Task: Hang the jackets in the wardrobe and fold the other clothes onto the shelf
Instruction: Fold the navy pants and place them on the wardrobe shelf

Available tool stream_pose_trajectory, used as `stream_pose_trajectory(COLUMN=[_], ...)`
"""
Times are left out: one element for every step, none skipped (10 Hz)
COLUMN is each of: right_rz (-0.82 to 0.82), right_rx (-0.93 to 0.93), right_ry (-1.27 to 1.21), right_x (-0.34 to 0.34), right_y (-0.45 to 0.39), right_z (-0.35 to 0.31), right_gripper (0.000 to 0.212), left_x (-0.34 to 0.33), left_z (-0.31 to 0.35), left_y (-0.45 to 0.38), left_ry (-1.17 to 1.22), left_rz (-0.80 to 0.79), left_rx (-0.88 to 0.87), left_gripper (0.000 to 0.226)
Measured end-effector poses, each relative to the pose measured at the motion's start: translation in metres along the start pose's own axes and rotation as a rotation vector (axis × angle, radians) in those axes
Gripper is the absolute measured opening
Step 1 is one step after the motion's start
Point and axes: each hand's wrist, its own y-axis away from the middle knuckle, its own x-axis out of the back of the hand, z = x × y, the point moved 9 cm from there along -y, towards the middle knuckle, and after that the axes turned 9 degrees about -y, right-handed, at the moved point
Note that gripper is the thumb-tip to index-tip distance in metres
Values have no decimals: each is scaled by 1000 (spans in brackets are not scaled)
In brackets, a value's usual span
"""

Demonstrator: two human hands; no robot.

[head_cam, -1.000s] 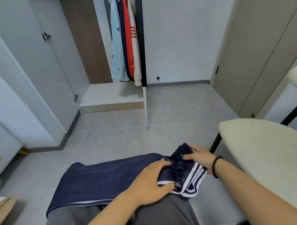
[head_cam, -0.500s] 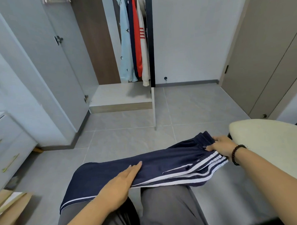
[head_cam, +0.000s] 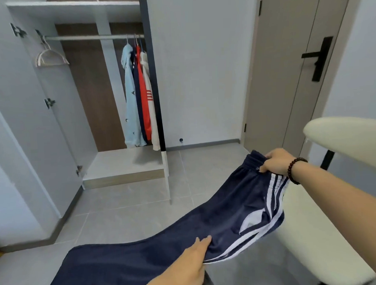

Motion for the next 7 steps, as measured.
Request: stream_pose_trajectory(right_rz=[-2,-35,-87,-163,-212,-273,-345], right_rx=[12,30,64,78,113,151,183], right_ry=[-5,-20,-19,-20,-16,-53,-75], right_x=[18,12,-12,-44,-78,-117,-159], right_y=[15,33,44,50,56,64,79], right_z=[-13,-31,-52,-72,-96,-129,-164], right_gripper=[29,16,17,27,21,22,22], left_x=[-17,-19,9,59,111,136,135], left_z=[39,44,32,-30,-114,-190,-247], left_y=[-2,5,19,37,75,118,154], left_ry=[-24,133,364,478,557,564,641], left_rz=[-49,-124,-96,153,430,595,663], left_rx=[-44,-75,-86,51,228,408,550], left_gripper=[68,80,92,79,55,46,38])
